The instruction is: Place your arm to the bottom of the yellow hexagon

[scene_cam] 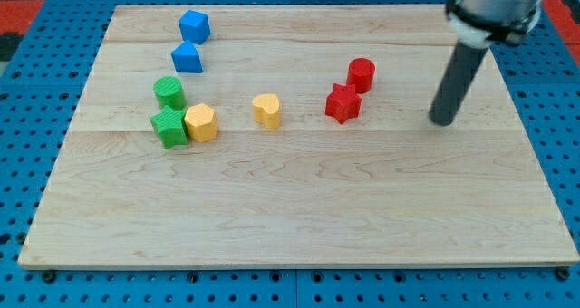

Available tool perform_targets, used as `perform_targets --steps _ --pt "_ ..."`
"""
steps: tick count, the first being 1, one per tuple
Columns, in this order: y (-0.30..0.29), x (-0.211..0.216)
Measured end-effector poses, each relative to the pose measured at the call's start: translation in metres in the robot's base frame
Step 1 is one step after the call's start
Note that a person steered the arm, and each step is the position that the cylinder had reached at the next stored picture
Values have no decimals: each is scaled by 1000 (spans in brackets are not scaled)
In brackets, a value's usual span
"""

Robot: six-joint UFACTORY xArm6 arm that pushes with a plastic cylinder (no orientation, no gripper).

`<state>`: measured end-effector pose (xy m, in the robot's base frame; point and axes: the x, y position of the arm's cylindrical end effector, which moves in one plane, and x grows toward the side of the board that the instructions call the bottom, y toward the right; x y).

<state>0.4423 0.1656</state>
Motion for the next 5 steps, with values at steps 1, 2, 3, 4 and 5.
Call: perform_targets --steps 1,2,3,4,5 --pt "-67 28" --pt "-163 62" --pt "-226 48" --pt "-226 48" --pt "-226 49"
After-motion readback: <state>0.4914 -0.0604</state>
